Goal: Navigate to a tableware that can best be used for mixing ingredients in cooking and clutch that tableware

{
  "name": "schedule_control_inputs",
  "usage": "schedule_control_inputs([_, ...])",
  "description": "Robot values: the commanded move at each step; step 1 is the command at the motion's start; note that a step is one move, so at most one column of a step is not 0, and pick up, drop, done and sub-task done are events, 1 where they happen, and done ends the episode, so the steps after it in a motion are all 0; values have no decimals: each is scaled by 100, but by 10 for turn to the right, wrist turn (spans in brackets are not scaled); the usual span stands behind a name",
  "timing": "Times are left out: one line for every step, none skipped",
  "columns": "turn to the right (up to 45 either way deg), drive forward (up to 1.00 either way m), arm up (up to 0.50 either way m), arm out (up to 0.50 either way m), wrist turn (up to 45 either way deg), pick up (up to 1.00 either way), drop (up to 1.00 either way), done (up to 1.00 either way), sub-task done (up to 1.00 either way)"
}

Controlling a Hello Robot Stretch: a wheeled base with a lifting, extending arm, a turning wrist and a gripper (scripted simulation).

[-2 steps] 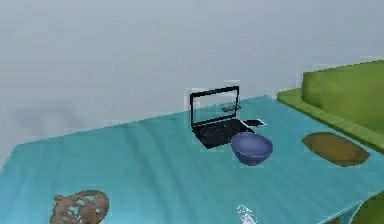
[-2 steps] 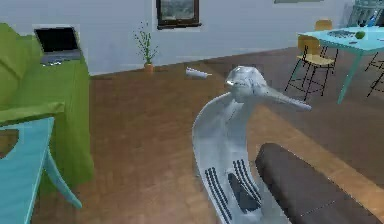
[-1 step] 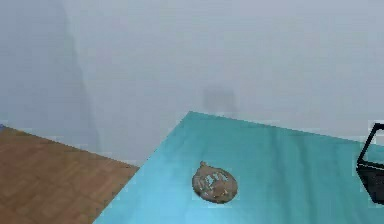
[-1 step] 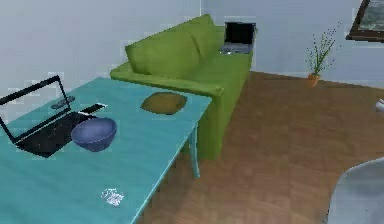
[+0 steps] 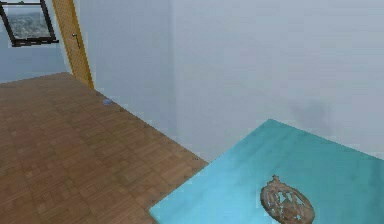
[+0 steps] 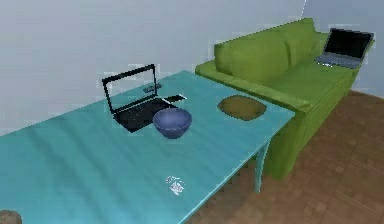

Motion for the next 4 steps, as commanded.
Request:
schedule_control_inputs([0,0,50,0,0,0,0,0,0])
schedule_control_inputs([0,0,38,0,0,0,0,0,0])
schedule_control_inputs([0,0,0,44,0,0,0,0,0])
schedule_control_inputs([0,0,0,0,450,0,0,0,0])
